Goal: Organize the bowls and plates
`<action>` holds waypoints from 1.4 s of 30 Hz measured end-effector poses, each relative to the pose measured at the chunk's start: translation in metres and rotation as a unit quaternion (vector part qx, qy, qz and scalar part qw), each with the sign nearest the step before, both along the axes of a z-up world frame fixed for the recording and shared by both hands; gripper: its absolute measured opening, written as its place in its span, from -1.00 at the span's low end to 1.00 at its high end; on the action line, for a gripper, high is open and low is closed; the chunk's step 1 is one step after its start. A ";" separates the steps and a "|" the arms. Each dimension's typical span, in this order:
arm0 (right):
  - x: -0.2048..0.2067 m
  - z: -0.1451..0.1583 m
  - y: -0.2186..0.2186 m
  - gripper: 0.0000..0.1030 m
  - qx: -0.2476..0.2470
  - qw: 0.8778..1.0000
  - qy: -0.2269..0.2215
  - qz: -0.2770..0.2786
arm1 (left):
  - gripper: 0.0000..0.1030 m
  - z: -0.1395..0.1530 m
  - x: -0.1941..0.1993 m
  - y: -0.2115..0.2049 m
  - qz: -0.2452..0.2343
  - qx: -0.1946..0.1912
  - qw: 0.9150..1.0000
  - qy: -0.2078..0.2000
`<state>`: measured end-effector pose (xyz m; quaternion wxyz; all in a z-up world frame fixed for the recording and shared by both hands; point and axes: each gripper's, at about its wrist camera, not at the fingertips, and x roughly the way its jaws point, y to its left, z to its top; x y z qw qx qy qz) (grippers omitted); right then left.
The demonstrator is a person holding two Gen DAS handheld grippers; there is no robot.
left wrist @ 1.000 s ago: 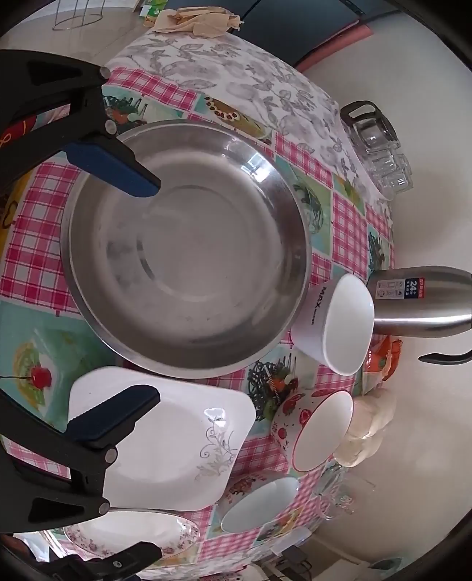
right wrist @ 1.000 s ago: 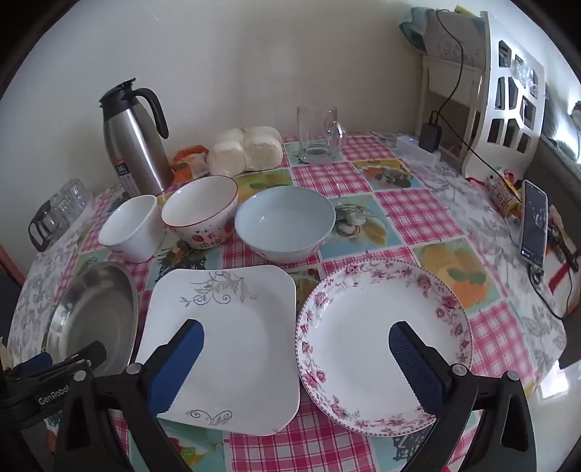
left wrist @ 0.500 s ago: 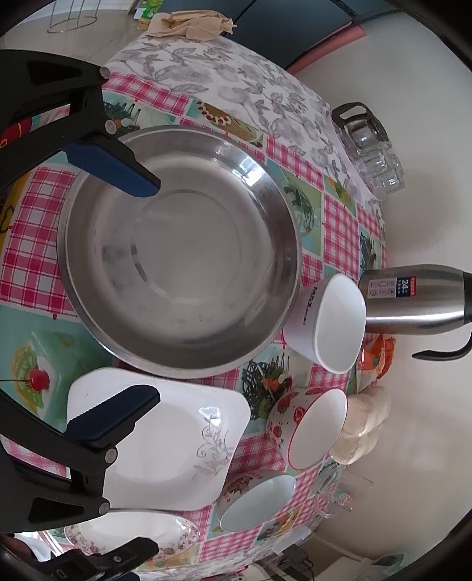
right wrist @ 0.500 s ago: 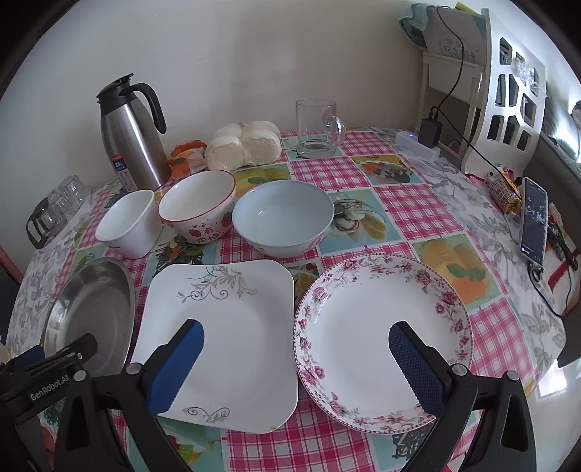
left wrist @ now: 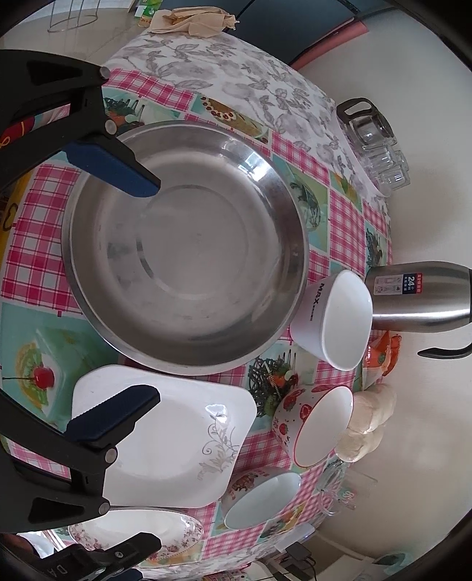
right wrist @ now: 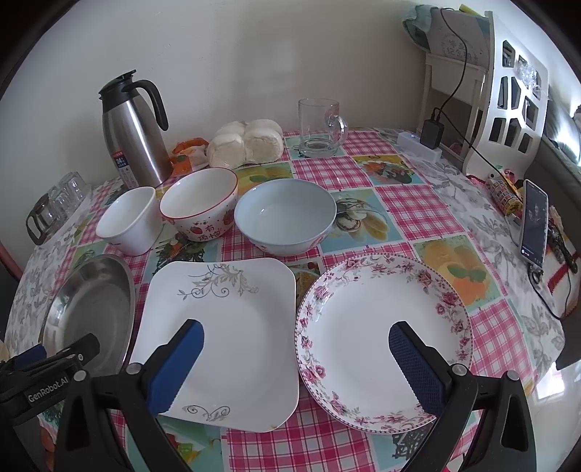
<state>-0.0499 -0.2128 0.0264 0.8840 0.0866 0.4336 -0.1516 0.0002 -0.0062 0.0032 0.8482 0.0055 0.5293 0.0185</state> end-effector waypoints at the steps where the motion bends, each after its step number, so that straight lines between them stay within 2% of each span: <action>1: 0.000 0.000 0.000 1.00 0.000 1.000 0.001 0.000 | 1.00 0.000 0.000 0.001 0.000 -0.001 1.000 0.002; 16: -0.001 0.004 0.000 1.00 -0.004 1.000 -0.009 -0.001 | 1.00 -0.001 0.000 0.001 -0.005 -0.004 1.000 0.010; 23: -0.002 0.006 0.000 1.00 0.000 1.000 -0.027 -0.002 | 1.00 -0.001 0.000 0.001 -0.007 -0.005 1.000 0.011; 42: 0.000 -0.003 0.007 1.00 0.003 1.000 0.004 0.002 | 1.00 -0.004 0.003 0.012 -0.002 -0.008 1.000 0.017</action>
